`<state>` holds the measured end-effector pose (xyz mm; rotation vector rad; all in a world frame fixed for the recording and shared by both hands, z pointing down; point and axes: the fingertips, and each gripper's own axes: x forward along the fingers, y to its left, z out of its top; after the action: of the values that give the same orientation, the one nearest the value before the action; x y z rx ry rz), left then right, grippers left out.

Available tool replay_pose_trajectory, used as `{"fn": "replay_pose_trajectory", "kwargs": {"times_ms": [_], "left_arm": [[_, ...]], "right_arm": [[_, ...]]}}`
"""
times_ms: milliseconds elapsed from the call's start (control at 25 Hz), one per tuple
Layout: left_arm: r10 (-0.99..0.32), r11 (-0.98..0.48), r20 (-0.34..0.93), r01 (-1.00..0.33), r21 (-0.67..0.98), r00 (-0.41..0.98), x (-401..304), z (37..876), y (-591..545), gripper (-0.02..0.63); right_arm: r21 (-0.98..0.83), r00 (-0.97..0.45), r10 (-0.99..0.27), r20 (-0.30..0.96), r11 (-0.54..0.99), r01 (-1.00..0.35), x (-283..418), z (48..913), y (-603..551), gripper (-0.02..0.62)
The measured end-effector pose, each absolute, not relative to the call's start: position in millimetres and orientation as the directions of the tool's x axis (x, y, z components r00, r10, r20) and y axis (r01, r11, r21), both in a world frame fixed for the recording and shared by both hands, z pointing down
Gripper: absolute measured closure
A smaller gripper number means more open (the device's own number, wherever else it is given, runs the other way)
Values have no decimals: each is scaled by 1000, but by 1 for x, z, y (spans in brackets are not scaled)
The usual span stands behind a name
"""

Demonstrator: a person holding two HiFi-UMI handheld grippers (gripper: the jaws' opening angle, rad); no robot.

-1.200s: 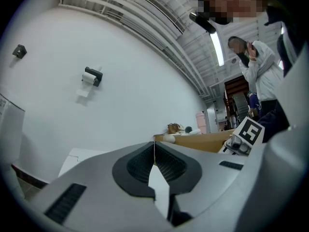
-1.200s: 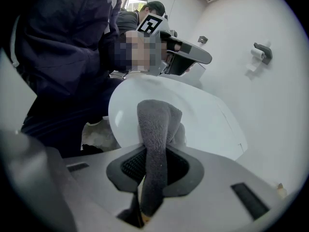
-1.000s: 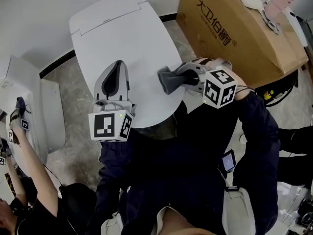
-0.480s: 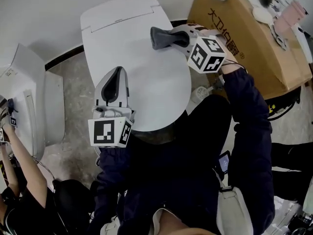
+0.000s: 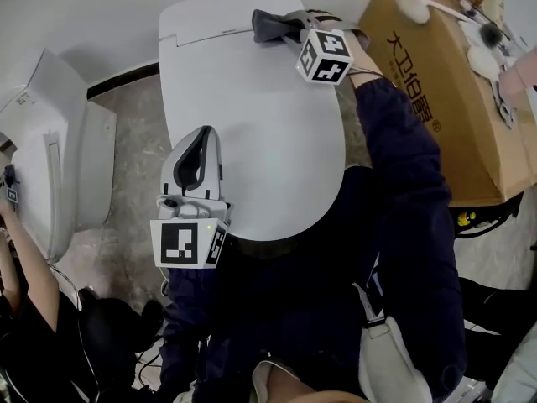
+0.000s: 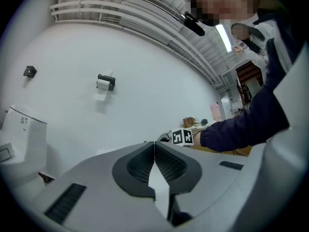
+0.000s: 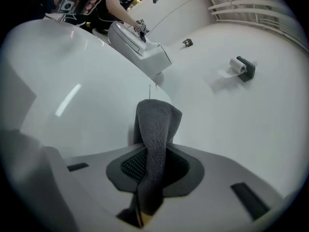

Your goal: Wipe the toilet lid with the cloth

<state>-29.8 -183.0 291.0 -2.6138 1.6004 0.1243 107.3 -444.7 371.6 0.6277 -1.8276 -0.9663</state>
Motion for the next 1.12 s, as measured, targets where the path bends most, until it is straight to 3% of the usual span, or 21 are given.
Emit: {"fn": "replay_pose_trajectory", "kwargs": {"times_ms": [480, 1120], "left_arm": [[-925, -371, -96, -929, 4, 368, -58, 302, -181, 589], [-893, -433, -139, -902, 1, 428, -57, 292, -170, 589]], "right_arm": [[790, -420, -721, 551, 613, -18, 75, 406, -478, 518], [680, -432, -602, 672, 732, 40, 86, 420, -330, 520]]}}
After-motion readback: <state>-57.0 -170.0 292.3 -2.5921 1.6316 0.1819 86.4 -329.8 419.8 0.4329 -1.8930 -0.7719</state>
